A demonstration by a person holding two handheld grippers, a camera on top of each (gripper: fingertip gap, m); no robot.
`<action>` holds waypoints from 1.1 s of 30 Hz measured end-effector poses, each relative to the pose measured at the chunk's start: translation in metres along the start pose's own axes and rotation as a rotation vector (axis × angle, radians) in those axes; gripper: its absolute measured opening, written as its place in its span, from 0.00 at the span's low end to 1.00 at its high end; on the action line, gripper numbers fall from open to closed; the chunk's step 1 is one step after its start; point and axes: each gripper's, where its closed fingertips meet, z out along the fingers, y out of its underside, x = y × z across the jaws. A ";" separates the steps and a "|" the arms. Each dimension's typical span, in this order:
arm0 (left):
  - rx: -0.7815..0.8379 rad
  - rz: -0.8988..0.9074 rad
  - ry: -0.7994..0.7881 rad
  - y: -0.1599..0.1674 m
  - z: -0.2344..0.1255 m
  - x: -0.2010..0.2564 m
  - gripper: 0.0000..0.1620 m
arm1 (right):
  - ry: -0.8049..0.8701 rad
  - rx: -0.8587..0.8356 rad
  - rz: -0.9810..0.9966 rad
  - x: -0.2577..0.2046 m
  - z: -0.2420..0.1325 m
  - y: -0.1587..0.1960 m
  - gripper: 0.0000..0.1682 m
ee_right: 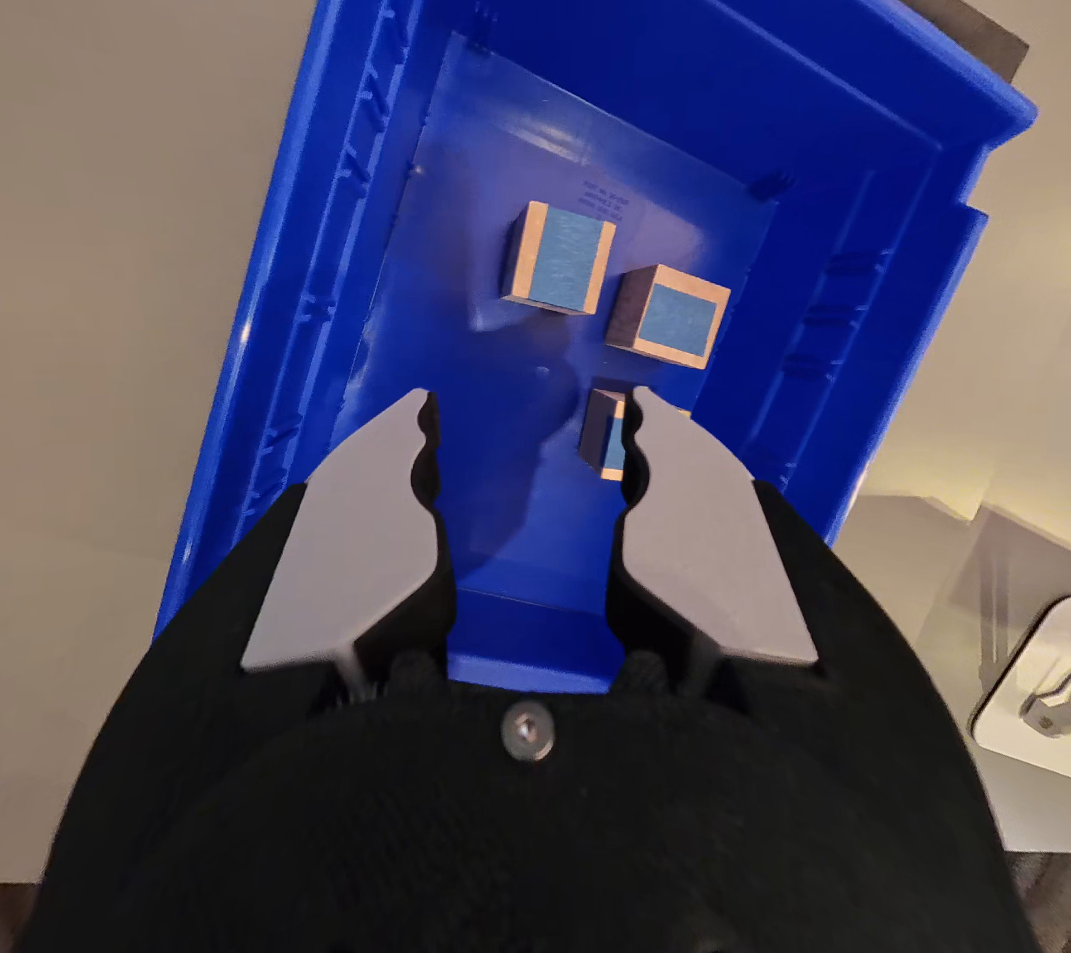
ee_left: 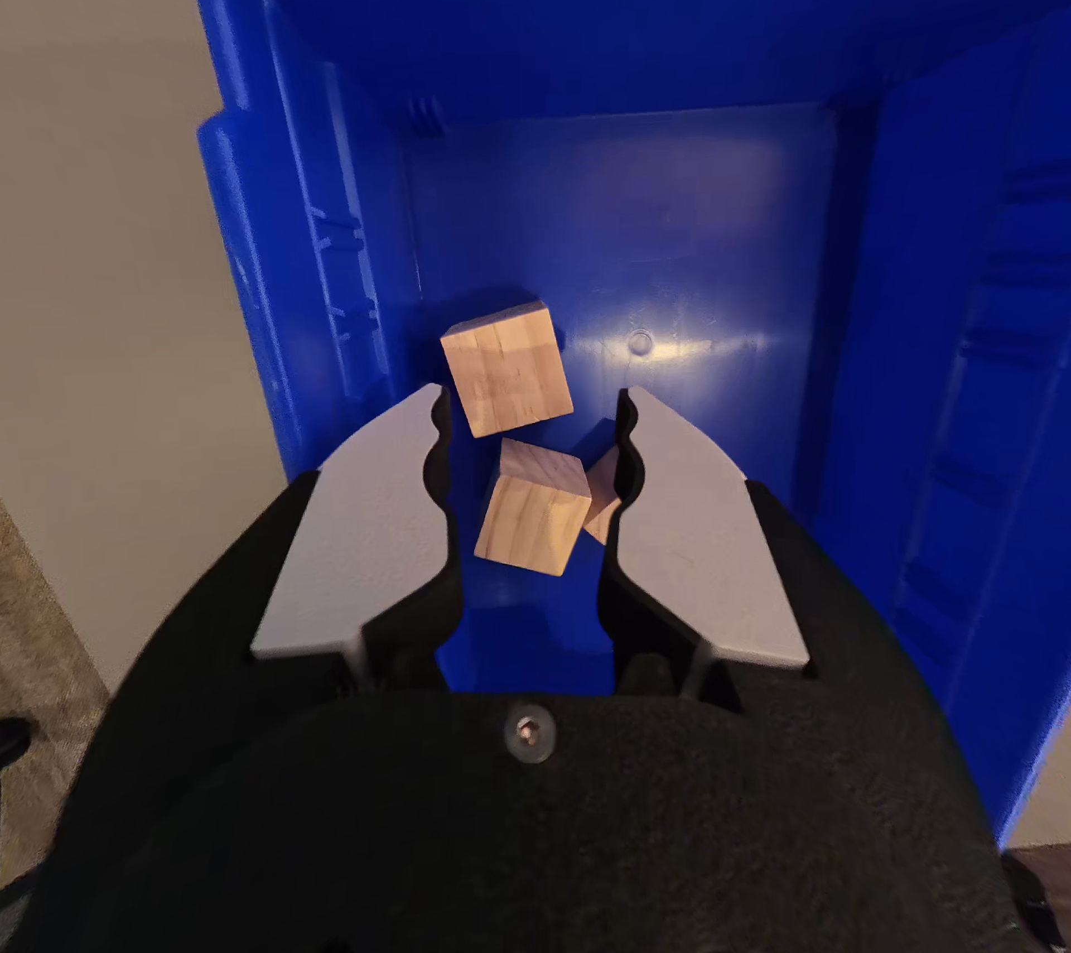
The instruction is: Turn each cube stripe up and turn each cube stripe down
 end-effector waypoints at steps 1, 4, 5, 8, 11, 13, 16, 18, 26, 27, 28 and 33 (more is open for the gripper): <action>-0.014 -0.007 -0.012 0.001 0.003 -0.001 0.35 | -0.001 0.000 -0.005 -0.001 0.000 0.000 0.38; -0.042 -0.005 -0.050 0.002 0.012 -0.005 0.34 | -0.005 -0.006 -0.016 -0.003 0.001 0.002 0.38; -0.048 -0.007 -0.053 0.002 0.015 -0.005 0.34 | -0.006 -0.008 -0.019 -0.003 0.001 0.003 0.38; -0.073 -0.008 -0.078 0.002 0.023 -0.007 0.32 | -0.008 -0.012 -0.032 -0.004 0.002 0.005 0.38; -0.089 0.005 -0.114 0.002 0.028 -0.007 0.34 | 0.000 -0.010 -0.044 -0.005 0.002 0.006 0.37; -0.111 0.024 -0.146 0.004 0.031 -0.008 0.35 | 0.000 -0.005 -0.050 -0.006 0.001 0.006 0.37; -0.136 0.037 -0.180 0.006 0.035 -0.008 0.36 | -0.003 0.006 -0.061 -0.008 -0.001 0.005 0.38; -0.139 0.047 -0.197 0.006 0.035 -0.009 0.35 | 0.000 0.007 -0.065 -0.008 -0.002 0.005 0.38; -0.153 0.035 -0.189 0.010 0.037 -0.011 0.30 | -0.006 -0.004 -0.091 -0.014 -0.002 0.009 0.38; -0.153 0.042 -0.197 0.010 0.037 -0.011 0.30 | -0.006 -0.004 -0.096 -0.015 -0.002 0.009 0.37; -0.158 0.055 -0.204 0.011 0.038 -0.011 0.31 | -0.008 -0.005 -0.100 -0.017 -0.002 0.008 0.38; -0.198 0.049 -0.086 0.015 0.047 0.002 0.29 | -0.007 -0.011 -0.120 -0.022 -0.001 0.008 0.37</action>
